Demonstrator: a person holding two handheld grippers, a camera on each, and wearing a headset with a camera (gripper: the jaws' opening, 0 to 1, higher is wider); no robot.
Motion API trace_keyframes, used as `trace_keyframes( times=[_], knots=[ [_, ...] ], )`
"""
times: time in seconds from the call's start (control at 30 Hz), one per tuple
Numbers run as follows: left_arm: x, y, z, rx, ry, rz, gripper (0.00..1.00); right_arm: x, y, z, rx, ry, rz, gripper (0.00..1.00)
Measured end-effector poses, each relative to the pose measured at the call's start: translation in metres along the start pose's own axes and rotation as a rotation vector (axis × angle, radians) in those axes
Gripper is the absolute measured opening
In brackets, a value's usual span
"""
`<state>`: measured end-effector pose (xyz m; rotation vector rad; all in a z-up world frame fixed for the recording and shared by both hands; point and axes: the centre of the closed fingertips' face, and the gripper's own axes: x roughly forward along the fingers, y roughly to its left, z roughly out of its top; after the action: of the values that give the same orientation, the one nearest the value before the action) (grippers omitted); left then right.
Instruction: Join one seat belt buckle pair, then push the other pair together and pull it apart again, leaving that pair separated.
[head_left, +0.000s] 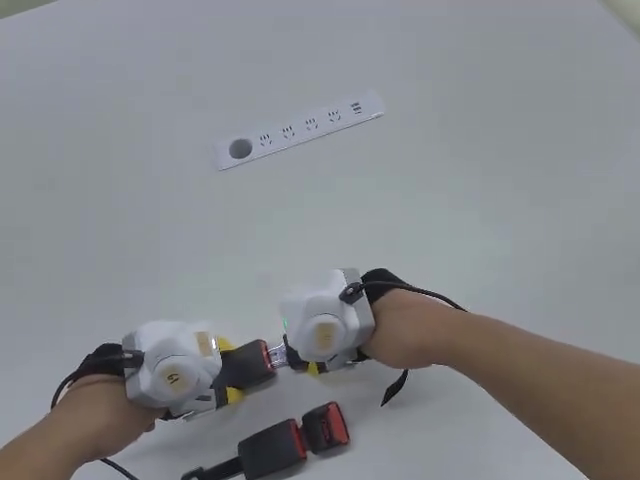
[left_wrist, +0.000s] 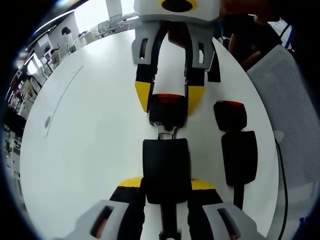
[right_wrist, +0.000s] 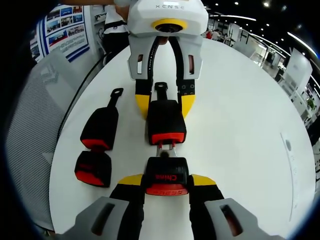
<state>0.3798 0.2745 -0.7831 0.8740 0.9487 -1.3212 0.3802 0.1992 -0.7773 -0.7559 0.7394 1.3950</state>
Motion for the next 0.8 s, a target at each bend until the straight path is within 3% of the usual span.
trace_keyframes(
  times=[0.27,0.53,0.8],
  knots=[
    [0.0,-0.001,0.0,0.03,0.015,-0.009,0.32,0.004,-0.003,0.003,-0.01,0.011,-0.004,0.29],
    [0.0,-0.002,0.0,0.029,0.001,-0.007,0.32,0.011,-0.002,0.016,-0.023,-0.002,-0.006,0.29],
    [0.0,-0.001,-0.001,0.028,-0.005,-0.007,0.32,0.014,-0.003,0.017,-0.023,0.003,-0.001,0.29]
  ],
)
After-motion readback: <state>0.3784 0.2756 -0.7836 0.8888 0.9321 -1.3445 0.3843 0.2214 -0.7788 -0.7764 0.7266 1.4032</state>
